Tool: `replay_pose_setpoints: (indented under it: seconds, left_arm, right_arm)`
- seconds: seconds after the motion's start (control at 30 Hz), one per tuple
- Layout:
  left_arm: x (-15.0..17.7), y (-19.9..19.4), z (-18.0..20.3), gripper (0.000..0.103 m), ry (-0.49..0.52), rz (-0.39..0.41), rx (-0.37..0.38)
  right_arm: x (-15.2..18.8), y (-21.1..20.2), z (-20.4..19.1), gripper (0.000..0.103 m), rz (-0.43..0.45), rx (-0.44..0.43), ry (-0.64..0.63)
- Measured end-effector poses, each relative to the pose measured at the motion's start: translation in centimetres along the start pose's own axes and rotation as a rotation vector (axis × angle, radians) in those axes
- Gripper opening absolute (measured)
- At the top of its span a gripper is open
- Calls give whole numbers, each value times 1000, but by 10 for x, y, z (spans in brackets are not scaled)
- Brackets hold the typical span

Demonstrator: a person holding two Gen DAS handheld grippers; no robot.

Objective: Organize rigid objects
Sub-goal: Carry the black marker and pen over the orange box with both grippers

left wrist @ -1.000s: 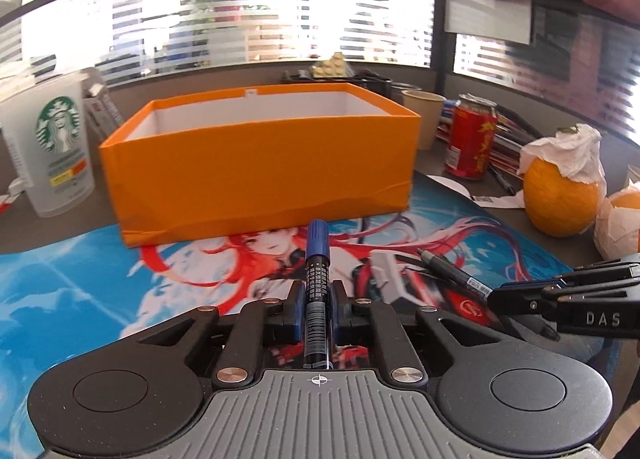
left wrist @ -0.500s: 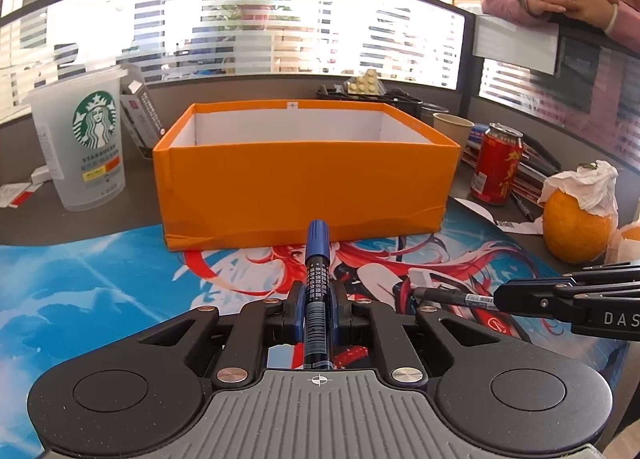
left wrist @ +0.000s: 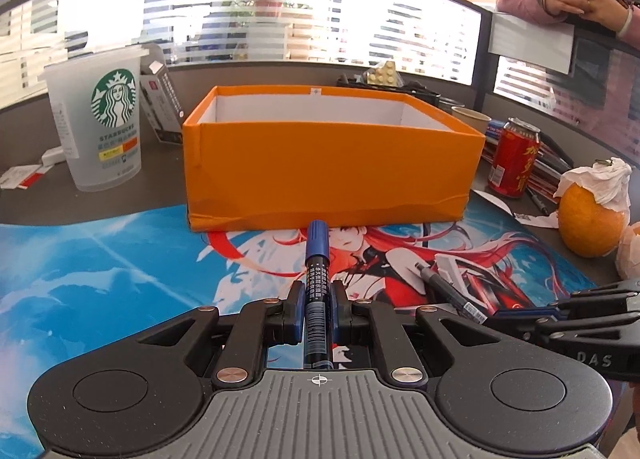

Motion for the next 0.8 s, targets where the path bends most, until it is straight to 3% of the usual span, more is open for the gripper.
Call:
replay_pose_setpoints:
  seconds: [0.1, 0.2, 0.27, 0.3, 0.37, 0.43, 0.47, 0.8]
  left_arm:
    - [-2, -1, -2, 11, -1, 2, 2]
    - [-4, -1, -5, 11, -3, 7, -3]
    - [-3, -1, -5, 11, -5, 5, -4]
    - [-2, -1, -6, 11, -7, 4, -4]
    - [-1, 0, -5, 11, -9, -1, -2]
    - [0, 1, -4, 11, -5, -5, -1]
    - [0, 1, -4, 11, -5, -5, 0]
    - [-21, -9, -3, 11, 22, 30, -2]
  right_arm:
    - [0, 4, -6, 10, -11, 12, -44]
    - [-3, 9, -23, 10, -60, 46, -215]
    - [-5, 12, -30, 14, -72, 67, -246]
    - [-5, 14, -29, 21, -64, 68, -244]
    - [-8, 19, -26, 24, -58, 66, -222]
    - [-9, 21, -25, 11, -50, 66, -211]
    - [-8, 21, -25, 10, -41, 70, -210]
    - [-34, 1, -13, 9, 32, -42, -62]
Point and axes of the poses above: each gripper's, at about its wrist camera, not at the fingertips, and y roughly the way its jaws point, z to its right, x to its underside, the point moved 1 cm from there along y, roughly the way its jaws point, and after that the axes turned 4 degrees about z, right-handed, at the moved point
